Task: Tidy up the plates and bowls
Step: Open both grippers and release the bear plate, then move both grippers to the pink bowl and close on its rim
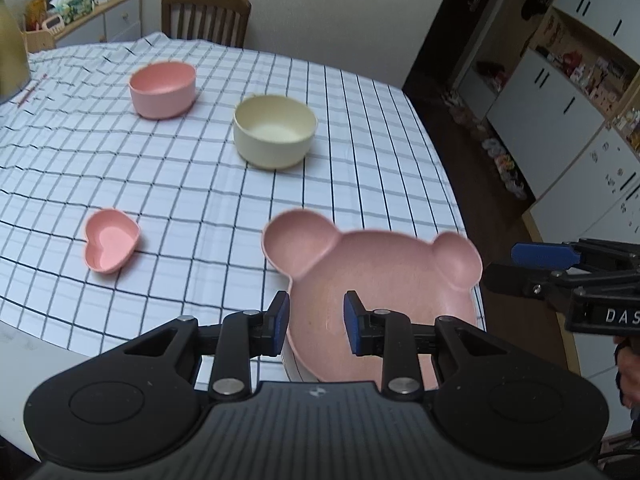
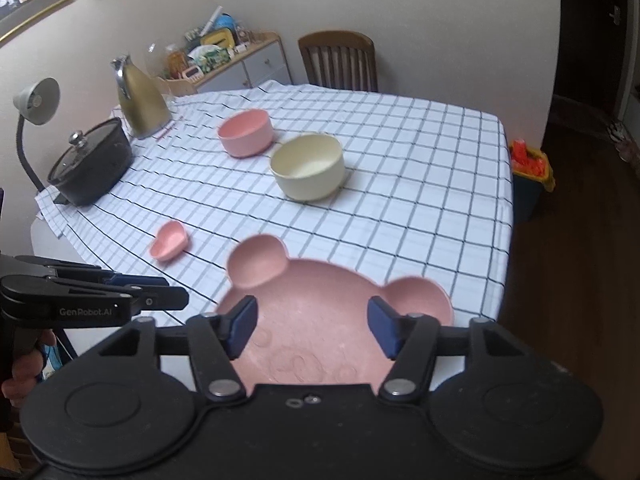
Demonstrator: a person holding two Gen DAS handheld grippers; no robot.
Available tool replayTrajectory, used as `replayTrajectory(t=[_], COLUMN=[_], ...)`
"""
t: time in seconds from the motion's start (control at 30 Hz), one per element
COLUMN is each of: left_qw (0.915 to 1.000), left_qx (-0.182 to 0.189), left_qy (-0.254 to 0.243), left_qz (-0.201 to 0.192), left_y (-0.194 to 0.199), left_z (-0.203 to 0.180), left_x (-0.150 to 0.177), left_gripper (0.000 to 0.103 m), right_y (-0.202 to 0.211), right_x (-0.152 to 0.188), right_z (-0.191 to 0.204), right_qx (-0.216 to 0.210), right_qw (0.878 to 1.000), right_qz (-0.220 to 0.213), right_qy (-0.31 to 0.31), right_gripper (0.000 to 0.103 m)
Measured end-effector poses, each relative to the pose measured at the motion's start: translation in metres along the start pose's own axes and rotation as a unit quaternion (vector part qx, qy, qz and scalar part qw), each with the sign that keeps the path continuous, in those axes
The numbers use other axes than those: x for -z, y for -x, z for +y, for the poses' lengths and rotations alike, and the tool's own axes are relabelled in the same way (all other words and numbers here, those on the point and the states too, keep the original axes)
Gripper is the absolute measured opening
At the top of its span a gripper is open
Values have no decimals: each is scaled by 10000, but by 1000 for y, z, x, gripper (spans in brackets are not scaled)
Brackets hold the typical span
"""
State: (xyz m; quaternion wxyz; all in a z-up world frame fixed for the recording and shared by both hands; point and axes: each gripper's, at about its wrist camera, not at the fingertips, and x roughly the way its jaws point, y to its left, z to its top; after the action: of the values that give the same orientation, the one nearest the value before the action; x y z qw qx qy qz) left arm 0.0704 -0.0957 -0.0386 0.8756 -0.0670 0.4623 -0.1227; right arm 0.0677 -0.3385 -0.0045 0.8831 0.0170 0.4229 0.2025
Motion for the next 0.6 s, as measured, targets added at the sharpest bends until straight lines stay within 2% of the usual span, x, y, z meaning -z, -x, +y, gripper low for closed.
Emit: replayTrajectory(t=[0.03,0.1,0.13,0.17,0.23,0.3,0.4,0.6], left_qw=[10000,9997,9992,9984,9976,9971,9958,9932], left_qx=[-19,-121,-208,-296,-390,-433,-532,-654], left_qy=[11,47,79,111,131,201,294,444], left_qz=[-56,-220,-345,-466,-549,-596,-687,-858], left_y=[3,9,13,17,21,23,26,25], left_z=[0,2,3,4,7,12,20,40], left_x=[-1,-3,-4,-5,-9,-13,-21,-44], left_gripper=[32,54,69,73,73,73,77,79], right_y=[1,1,1,1,0,-1,-4,-17], right_x=[-2,-7,-9,-12,-17,-21,-30,-52], right_z=[2,6,7,9,14,20,29,46], right_qx=[-31,-84,-123,-145,-156,-125,-73,-2], right_qw=[10000,9999,9999,9998,9996,9995,9989,9981], right_qz=[-34,-88,-119,-156,-224,-300,-460,-588], right_qy=[15,9,-15,-26,8,36,98,191], right_gripper=[66,72,74,79,84,95,102,103])
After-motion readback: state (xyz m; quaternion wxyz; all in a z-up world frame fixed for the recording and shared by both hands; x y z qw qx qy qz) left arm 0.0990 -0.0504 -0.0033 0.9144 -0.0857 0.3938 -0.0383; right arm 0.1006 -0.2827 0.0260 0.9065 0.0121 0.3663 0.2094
